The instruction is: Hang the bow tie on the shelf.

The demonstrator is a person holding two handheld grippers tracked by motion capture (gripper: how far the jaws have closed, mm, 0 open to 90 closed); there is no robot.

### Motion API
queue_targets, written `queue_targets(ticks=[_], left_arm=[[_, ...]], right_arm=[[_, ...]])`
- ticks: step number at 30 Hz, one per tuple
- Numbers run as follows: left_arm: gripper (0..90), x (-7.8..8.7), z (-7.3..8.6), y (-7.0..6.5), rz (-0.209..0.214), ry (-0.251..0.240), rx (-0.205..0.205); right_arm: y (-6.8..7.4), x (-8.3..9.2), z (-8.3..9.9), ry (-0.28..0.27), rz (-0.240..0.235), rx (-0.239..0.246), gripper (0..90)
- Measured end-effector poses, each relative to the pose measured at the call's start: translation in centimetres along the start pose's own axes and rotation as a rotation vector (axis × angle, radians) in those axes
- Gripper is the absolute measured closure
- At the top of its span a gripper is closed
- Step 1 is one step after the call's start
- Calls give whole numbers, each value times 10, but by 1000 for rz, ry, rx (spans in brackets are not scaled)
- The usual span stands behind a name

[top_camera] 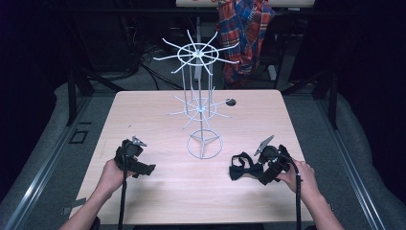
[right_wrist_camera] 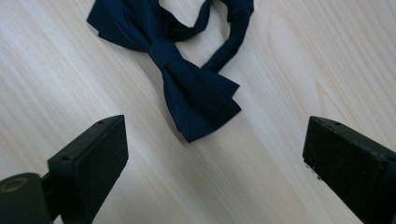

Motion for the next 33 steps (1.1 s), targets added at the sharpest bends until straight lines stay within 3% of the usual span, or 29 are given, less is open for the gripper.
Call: queue_targets(ticks=[9,19,24,33], left_arm=[[64,1,2,1,-1,-2,11],[63,-1,-1,-1,3,-4,6],[63,-1,-2,-1,6,-10,12],[62,0,-2,-4,19,-12,10]], right_arm=[[9,-8,-11,8,-23,25,18],[10,-16,-13,-4,-25,5,0],[11,-21,-16,9,-17,20,2],[13,-34,-25,63,-5,47,247]])
Point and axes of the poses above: each handheld gripper's, and its own axes: x roughly backward along the jaws, z roughly out of its underside, y roughly to its left, the point moved 8 cm from there along -x, roughly forward along the jaws, and after that the axes turned 3 degrees about y, right-handed, at the moved point
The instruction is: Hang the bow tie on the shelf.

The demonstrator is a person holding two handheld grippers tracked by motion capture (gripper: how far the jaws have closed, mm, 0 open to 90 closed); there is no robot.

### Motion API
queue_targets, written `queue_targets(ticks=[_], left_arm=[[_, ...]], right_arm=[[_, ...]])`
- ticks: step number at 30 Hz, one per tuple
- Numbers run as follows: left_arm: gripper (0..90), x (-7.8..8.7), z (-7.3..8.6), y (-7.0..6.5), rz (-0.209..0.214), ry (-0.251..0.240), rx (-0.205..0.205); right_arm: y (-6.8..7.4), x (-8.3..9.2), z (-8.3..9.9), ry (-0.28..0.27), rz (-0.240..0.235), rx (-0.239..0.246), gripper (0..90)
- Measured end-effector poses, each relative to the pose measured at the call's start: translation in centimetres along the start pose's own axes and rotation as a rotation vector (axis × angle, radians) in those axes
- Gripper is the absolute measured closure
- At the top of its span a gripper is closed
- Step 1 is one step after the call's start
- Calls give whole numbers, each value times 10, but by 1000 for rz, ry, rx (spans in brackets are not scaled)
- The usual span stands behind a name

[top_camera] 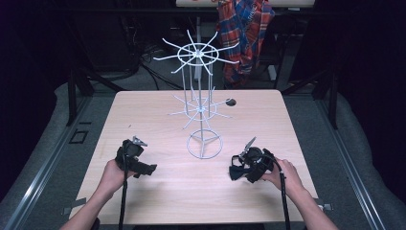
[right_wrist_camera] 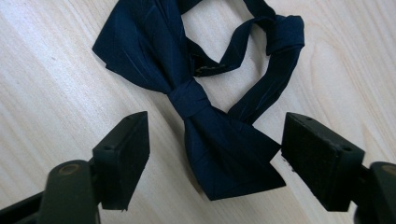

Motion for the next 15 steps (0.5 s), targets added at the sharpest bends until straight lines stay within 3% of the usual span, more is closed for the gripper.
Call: queue_targets(ticks=[5,13,15], left_arm=[[63,2,0,-2,9,-6,1],[65,1,0,-1,7,2,-5],[65,0,0,-1,5,6,-7]], right_arm=[[-4,-5,2,14,2,-30,348],[0,-10,1,33,5,-20,496],[3,-13,2,60,26,-6,609]])
Point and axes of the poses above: each handheld gripper's, and its own axes: x roughly backward along the jaws, z roughly out of its underside, y roughly to its left, the point moved 8 cm from there along -x, roughly forward along the jaws, and after that the axes turned 3 degrees about y, right-handed, at the moved point
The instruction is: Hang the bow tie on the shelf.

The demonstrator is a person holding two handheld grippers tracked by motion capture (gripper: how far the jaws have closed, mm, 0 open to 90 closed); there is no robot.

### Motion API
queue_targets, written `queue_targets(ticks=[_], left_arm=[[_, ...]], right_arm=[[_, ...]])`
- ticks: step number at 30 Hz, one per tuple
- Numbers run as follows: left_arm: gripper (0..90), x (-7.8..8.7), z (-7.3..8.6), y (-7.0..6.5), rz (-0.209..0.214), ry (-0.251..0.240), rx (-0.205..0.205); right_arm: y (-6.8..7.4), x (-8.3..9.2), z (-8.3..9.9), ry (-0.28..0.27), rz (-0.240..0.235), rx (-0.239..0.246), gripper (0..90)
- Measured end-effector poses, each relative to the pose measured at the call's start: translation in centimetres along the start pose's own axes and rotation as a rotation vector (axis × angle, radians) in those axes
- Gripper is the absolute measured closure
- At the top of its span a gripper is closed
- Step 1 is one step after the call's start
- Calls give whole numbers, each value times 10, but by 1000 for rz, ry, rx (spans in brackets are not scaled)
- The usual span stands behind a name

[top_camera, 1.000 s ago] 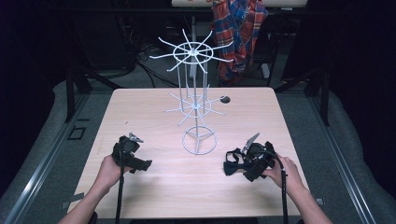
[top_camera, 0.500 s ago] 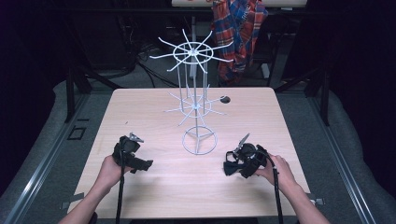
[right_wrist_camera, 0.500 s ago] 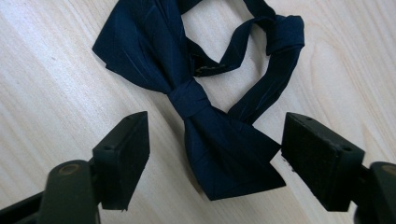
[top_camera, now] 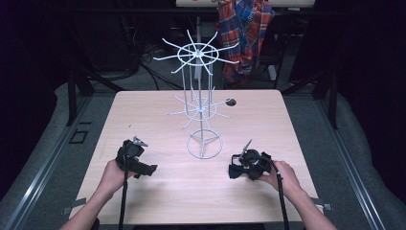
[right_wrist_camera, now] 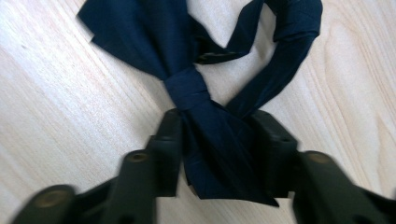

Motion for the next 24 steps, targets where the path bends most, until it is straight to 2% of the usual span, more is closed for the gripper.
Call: queue_targets(ticks=[2,4,7,11,13,16,19,21,24], left_arm=[[67,0,0,1,-3,-4,4],[68,-2,-1,0,5,1,10],[67,-1,-2,-3,4,-5,3],[68,1,-2,-4,5,-15,-5],[68,1,-2,-3,4,-11,-6],[69,1,-1,-2,5,-10,-1],[68,1,-2,-3,4,-10,-6],[69,2,-3,-3,4,-20,-3],[68,1,-3,-4,5,-6,-12]], right_arm=[[2,1,-1,-4,9,4,649],[2,2,-2,8,41,15,694],[4,4,-6,-40,4,-9,750],[1,9,-5,-57,22,-18,759],[-1,14,-5,-84,22,-39,761],[-2,19,-3,-113,25,-41,762],[-4,24,-4,-143,50,-46,763],[-4,27,-4,-149,71,-33,763],[-5,34,-6,-178,101,-25,762]])
Point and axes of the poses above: each handheld gripper's, and its own axes: x roughly backward along the jaws, z roughly out of its underside, y roughly to its left, the point moved 8 cm from there along -x, roughly forward along the jaws, and after that the axes turned 3 degrees about y, right-handed, at the moved point
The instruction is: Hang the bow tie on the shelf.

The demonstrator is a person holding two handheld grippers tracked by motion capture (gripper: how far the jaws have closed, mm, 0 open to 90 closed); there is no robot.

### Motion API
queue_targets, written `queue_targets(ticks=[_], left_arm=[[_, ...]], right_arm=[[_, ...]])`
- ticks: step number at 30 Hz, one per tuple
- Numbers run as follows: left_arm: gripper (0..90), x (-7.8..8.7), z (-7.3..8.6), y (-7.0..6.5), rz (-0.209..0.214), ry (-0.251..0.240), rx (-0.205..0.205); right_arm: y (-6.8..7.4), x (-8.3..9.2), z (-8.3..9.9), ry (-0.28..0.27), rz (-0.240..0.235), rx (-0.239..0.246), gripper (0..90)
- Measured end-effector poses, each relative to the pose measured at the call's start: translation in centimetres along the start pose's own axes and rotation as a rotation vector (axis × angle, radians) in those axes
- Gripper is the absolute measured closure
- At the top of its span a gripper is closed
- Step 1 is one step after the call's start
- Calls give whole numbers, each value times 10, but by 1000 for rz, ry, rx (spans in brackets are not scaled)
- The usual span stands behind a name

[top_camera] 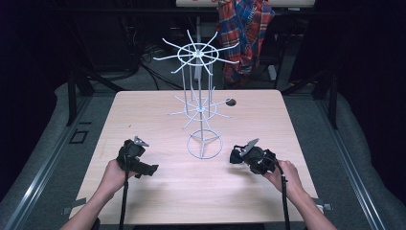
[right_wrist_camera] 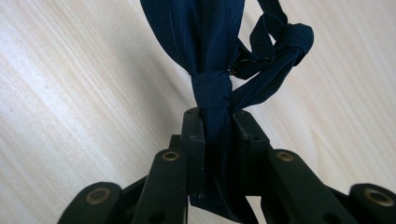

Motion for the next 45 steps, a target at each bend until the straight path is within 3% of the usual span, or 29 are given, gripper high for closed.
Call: queue_targets(ticks=[7,15,22,35,45], left_arm=[[69,-1,-1,5,-7,-10,22],[68,0,1,6,-13,-4,22],[68,0,2,7,-13,-5,26],[68,-2,-3,2,-7,-5,9],[69,-3,-5,0,-2,-1,-7]], right_arm=[[-1,10,-2,-42,1,-21,762],[-7,20,-5,-105,-5,-63,760],[-9,28,-7,-141,7,-72,759],[-12,34,-6,-143,13,-89,758],[-10,49,-16,-203,41,-96,758]])
Point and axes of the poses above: each handheld gripper's, and its own axes: x roughly backward along the jaws, z roughly out of its underside, y roughly to its left, the point moved 8 cm from there along -x, roughly forward along the jaws, and after that the axes turned 3 degrees about y, right-handed, at the moved point
